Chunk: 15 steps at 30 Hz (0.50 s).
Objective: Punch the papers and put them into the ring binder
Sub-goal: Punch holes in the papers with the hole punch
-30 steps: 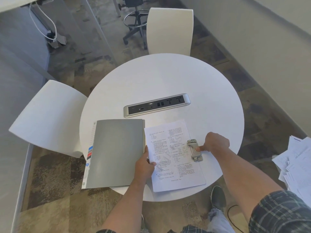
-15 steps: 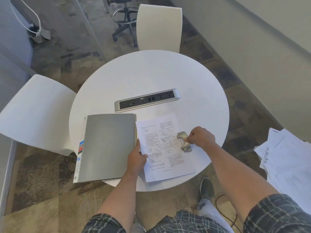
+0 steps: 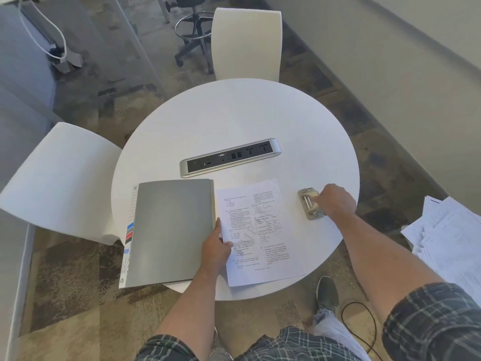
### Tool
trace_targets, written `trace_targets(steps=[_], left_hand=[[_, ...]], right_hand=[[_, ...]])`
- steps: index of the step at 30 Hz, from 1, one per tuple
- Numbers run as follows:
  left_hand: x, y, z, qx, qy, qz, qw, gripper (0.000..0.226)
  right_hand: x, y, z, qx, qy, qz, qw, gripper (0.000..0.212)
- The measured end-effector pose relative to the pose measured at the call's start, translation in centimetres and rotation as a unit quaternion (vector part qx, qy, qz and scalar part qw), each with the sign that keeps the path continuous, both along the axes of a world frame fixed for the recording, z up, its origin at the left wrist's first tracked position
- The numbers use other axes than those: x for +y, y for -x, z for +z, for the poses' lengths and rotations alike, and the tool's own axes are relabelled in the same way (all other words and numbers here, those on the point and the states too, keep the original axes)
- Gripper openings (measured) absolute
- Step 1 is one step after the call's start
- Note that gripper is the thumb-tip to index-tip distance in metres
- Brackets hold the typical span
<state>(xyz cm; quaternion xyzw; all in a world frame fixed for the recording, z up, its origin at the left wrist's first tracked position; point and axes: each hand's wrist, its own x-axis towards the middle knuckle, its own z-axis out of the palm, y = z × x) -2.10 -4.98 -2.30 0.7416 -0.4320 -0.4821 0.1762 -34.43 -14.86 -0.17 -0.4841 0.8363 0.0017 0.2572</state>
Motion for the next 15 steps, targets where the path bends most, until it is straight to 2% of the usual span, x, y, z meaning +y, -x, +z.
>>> trace_targets(steps=[9, 12, 15], left_hand=[[-0.5, 0.4, 0.4, -0.010, -0.032, 0.007, 0.999, 0.082], [-0.9, 0.5, 0.6, -0.028, -0.034, -0.005, 0.999, 0.082], [-1.2, 0.9, 0.8, -0.034, -0.024, -0.015, 0.999, 0.078]], right_hand=[[-2.2, 2.8, -1.1, 0.024, 0.061, -0.090, 0.994, 0.008], [-2.1, 3.0, -1.2, 0.017, 0.073, -0.112, 0.991, 0.013], [-1.0, 2.0, -1.6, 0.113, 0.164, -0.051, 0.979, 0.022]])
